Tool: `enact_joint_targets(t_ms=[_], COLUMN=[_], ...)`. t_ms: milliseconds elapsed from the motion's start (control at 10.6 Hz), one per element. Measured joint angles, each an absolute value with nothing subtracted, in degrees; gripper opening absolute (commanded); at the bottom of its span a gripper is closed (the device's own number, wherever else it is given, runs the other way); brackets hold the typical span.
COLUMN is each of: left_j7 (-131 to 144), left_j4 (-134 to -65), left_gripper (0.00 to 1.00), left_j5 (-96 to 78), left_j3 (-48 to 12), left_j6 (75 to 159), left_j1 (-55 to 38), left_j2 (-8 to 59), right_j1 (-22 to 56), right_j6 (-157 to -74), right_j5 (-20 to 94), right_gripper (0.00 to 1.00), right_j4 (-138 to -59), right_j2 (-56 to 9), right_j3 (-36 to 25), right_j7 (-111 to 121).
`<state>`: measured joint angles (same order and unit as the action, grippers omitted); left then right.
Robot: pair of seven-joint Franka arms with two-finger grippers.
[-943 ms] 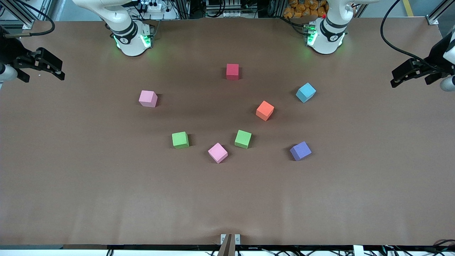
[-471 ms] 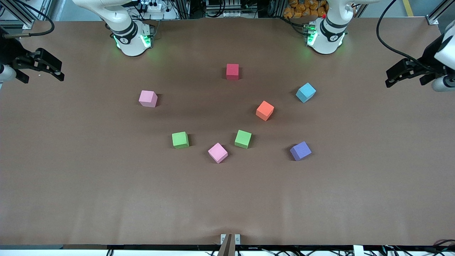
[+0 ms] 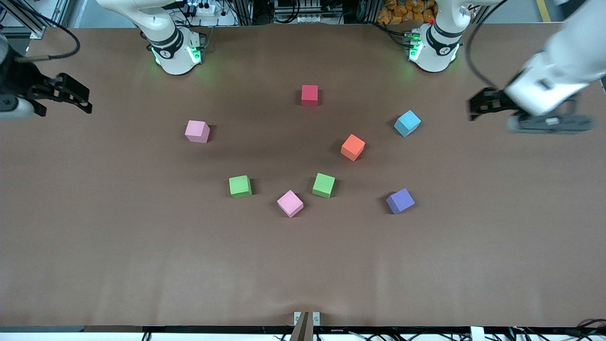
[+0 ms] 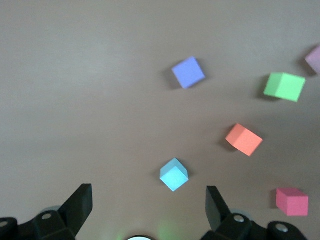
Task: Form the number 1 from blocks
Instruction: 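Move both grippers toward the orange and green cubes, then lower and close both grippers on the orange and green cubes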
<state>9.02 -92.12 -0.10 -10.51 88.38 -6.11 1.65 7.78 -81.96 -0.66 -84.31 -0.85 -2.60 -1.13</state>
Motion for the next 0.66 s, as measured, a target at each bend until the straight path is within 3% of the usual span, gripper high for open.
enact_joint_targets(t_ms=[189,660], left_j7=[9.0,7.1], left_j4=[-99.0,-121.9], left_gripper=[1.00,1.00], left_j5=[-0.1,-0.2], left_j3=[-17.6,-25.7], left_j6=[93.9,116.8], left_j1=[-6.3,-6.0], left_j2=[1.7,-0.2], right_j1=[8.1,11.6], right_j6=[-82.6,-90.4], right_j5=[-0.3,7.3], right_gripper=[1.00,1.00], right_j4=[-87.8,-90.0], right_j2=[-2.9,-16.5], right_j3=[-2.6,-2.5], right_j7=[-1.1,-1.0])
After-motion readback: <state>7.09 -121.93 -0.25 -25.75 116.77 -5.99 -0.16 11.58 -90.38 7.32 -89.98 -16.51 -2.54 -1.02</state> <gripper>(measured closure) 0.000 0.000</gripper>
